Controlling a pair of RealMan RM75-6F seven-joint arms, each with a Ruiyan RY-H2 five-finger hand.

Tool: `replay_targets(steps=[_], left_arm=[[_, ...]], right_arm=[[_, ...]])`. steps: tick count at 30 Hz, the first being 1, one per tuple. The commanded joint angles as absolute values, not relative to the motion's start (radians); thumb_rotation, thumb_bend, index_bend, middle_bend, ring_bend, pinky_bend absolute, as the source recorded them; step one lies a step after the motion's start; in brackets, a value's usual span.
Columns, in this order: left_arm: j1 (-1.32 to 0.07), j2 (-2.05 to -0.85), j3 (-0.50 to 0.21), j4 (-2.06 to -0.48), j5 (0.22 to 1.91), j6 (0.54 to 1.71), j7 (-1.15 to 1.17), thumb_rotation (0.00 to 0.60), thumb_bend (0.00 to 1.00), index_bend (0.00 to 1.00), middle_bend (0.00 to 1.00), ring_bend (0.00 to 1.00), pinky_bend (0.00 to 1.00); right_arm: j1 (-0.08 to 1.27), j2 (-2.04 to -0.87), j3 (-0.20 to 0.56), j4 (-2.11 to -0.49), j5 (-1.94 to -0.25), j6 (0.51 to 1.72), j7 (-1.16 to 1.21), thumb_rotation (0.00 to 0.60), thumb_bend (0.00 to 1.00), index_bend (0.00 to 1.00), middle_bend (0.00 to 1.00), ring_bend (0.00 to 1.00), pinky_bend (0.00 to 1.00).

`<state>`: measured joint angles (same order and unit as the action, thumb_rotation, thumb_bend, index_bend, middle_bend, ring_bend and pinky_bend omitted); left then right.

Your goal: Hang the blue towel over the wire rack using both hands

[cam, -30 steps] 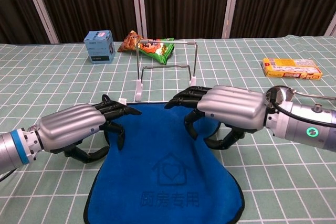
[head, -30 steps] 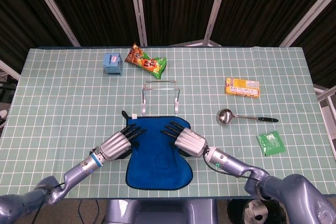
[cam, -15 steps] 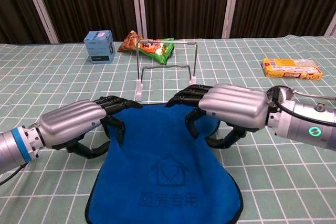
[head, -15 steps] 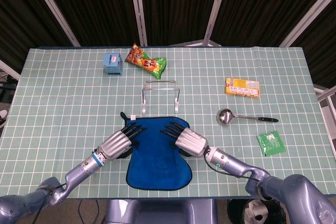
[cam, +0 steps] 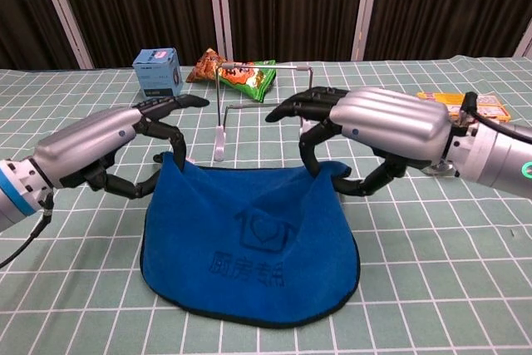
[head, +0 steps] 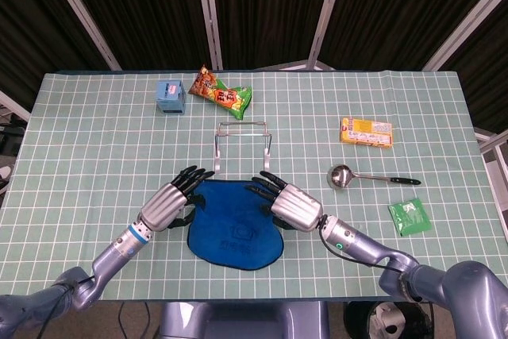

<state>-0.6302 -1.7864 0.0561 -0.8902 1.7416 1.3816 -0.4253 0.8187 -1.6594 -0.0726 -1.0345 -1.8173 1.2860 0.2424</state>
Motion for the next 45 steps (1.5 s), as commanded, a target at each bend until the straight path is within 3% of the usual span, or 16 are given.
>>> replay_targets(steps=[1, 12, 24, 45], left_arm=[[-0.632, -1.735, 0.024, -0.962, 1.726, 1.414, -0.43, 0.6, 0.59, 0.84, 0.0, 0.0, 0.0], [-0.65, -1.598, -0.07, -1.142, 1.665, 1.43, -0.431, 0.6, 0.59, 0.84, 0.0, 0.0, 0.0], [-0.723, -1.507, -0.181, -1.304, 1.573, 1.317, -0.346, 0.6, 0.59, 0.84, 0.0, 0.0, 0.0], [-0.855, -1.511, -0.299, -1.28, 1.435, 1.14, -0.218, 0.6, 0.59, 0.84, 0.0, 0.0, 0.0]], right_arm=[[0.821, -1.618, -0.04, -1.101, -1.798, 1.3, 0.232, 0.6, 0.52, 0.67, 0.08, 0.0, 0.0], [0.842, -1.573, 0.066, -1.215, -1.722, 1.289, 0.23, 0.6, 0.52, 0.67, 0.09, 0.0, 0.0], [0.892, -1.56, 0.183, -1.212, -1.613, 1.211, 0.193, 0.6, 0.51, 0.67, 0.1, 0.0, 0.0], [0.96, -1.598, 0.299, -1.058, -1.452, 1.102, 0.196, 0.6, 0.51, 0.67, 0.1, 0.0, 0.0]])
